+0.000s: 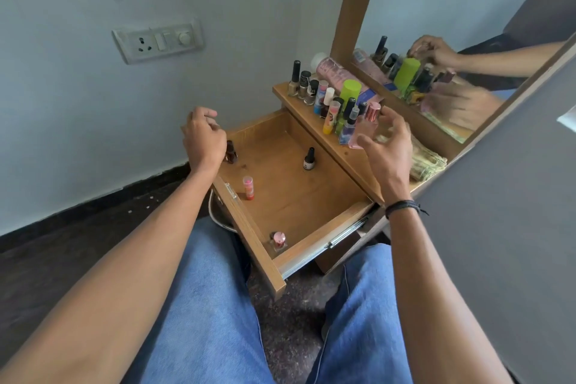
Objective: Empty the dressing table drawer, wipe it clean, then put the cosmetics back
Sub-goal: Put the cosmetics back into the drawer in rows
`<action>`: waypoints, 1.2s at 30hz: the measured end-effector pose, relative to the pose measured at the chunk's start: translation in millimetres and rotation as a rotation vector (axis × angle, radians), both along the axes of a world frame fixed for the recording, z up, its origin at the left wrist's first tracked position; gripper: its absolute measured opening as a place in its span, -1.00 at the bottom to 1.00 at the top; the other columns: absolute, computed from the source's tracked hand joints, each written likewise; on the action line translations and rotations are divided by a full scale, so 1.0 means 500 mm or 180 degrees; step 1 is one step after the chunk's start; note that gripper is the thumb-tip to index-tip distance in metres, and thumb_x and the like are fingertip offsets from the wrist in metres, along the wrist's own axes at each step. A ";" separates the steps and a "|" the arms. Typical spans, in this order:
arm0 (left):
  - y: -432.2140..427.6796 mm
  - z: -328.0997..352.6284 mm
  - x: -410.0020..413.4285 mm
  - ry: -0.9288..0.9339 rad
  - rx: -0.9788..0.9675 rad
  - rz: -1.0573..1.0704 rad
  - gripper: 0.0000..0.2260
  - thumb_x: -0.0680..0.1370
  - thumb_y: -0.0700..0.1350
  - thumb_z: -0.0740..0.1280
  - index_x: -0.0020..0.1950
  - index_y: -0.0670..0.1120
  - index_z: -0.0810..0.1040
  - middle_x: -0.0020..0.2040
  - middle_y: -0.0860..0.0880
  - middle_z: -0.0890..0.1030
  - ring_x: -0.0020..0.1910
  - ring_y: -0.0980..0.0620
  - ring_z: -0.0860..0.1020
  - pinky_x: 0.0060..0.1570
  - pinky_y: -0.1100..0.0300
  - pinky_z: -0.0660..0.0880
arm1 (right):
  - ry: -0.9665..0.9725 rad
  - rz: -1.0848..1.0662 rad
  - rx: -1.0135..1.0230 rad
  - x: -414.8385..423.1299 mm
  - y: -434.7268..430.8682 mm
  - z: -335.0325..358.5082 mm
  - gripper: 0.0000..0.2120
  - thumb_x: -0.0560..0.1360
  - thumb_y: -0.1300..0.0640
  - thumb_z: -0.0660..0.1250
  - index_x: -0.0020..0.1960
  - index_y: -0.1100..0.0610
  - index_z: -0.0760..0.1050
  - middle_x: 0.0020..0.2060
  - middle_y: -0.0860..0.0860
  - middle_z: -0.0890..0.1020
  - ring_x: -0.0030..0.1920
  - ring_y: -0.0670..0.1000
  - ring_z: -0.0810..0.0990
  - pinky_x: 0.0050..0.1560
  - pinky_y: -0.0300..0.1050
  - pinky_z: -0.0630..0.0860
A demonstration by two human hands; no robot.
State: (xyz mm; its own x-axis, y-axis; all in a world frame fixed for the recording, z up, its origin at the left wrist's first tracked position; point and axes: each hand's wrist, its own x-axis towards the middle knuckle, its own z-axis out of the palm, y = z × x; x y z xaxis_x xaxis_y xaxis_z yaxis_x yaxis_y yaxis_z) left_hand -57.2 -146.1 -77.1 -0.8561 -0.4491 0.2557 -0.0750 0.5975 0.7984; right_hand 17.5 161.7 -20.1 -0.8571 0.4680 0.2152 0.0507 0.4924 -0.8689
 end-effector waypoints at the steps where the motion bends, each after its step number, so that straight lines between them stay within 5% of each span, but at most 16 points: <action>1: 0.001 0.003 0.003 0.0039 0.0067 0.0037 -0.71 0.51 -0.42 0.24 0.10 -0.10 0.54 0.14 -0.05 0.59 0.12 -0.05 0.56 0.06 0.09 0.53 | -0.0087 0.0064 0.0009 -0.004 0.000 -0.004 -0.33 0.39 0.20 0.55 0.44 0.00 0.43 0.23 0.01 0.53 0.04 -0.16 0.56 0.05 -0.30 0.55; 6: -0.003 0.002 0.000 0.0086 0.0217 0.0010 -0.69 0.50 -0.41 0.26 0.14 -0.08 0.51 0.10 -0.04 0.59 0.07 -0.02 0.57 0.03 0.10 0.56 | -0.0096 0.0082 0.0078 -0.007 -0.008 -0.015 -0.40 0.42 0.16 0.56 0.41 0.06 0.45 0.15 -0.02 0.62 -0.05 -0.25 0.58 -0.05 -0.34 0.52; 10: -0.004 0.002 -0.001 0.0054 0.0117 -0.0025 -0.72 0.51 -0.38 0.28 0.15 -0.11 0.53 0.09 -0.04 0.60 0.03 0.00 0.57 -0.17 0.38 0.38 | -0.0012 0.0048 0.0080 -0.002 -0.010 -0.016 -0.45 0.43 0.16 0.56 0.37 0.10 0.47 0.07 -0.10 0.62 -0.09 -0.34 0.54 -0.11 -0.44 0.46; 17: -0.004 0.000 0.000 0.0042 0.0138 -0.0049 -0.72 0.52 -0.36 0.30 0.15 -0.09 0.52 0.10 -0.03 0.59 0.07 -0.02 0.57 -0.09 0.24 0.47 | 0.0231 -0.0073 -0.0113 0.016 -0.006 -0.029 -0.68 0.44 0.19 0.56 0.12 0.03 0.54 0.01 -0.07 0.68 -0.03 -0.03 0.69 -0.01 0.09 0.67; 24: -0.003 0.012 0.006 0.0055 0.0352 -0.0081 -0.74 0.52 -0.32 0.33 0.13 -0.04 0.53 0.03 0.02 0.60 -0.01 0.04 0.59 0.03 0.08 0.60 | 0.0509 -0.0166 -0.0079 0.078 -0.039 -0.033 -0.64 0.46 0.29 0.52 0.21 0.17 0.54 0.12 -0.02 0.66 0.02 -0.13 0.64 -0.06 -0.34 0.57; 28: -0.001 0.037 0.025 -0.0070 0.0972 -0.0309 -0.78 0.51 -0.30 0.36 0.08 -0.04 0.58 0.00 0.01 0.63 -0.04 0.10 0.61 0.10 0.06 0.61 | 0.0317 0.0672 0.0103 0.120 -0.076 -0.042 -0.69 0.50 0.37 0.44 0.21 0.17 0.55 0.06 -0.12 0.64 -0.06 -0.37 0.61 -0.20 -0.43 0.55; 31: 0.013 0.071 0.073 -0.0152 0.1657 -0.0857 -0.80 0.50 -0.31 0.35 0.05 -0.07 0.61 -0.03 -0.05 0.66 -0.07 0.07 0.62 -0.03 0.14 0.59 | -0.0217 0.1546 0.0385 0.131 -0.093 -0.055 -0.66 0.52 0.37 0.42 0.20 0.03 0.56 0.00 -0.23 0.65 -0.01 -0.27 0.68 -0.04 -0.26 0.64; 34: 0.044 0.090 0.147 -0.0222 0.1673 -0.1273 -0.85 0.51 -0.25 0.37 -0.03 -0.02 0.65 -0.12 -0.01 0.65 -0.15 0.07 0.60 -0.15 0.20 0.53 | -0.0670 0.2042 0.0659 0.131 -0.113 -0.077 -0.76 0.52 0.22 0.48 0.13 0.00 0.57 -0.02 -0.20 0.69 0.01 -0.26 0.66 0.07 -0.16 0.60; 36: 0.060 0.085 0.194 -0.0410 0.1451 -0.1406 -0.85 0.54 -0.25 0.37 -0.05 0.00 0.66 -0.18 0.06 0.64 -0.23 -0.02 0.62 -0.17 0.06 0.59 | -0.0921 0.2222 0.0835 0.132 -0.122 -0.096 -0.78 0.50 0.13 0.52 0.07 -0.02 0.55 -0.05 -0.20 0.70 -0.01 -0.22 0.68 0.07 -0.04 0.61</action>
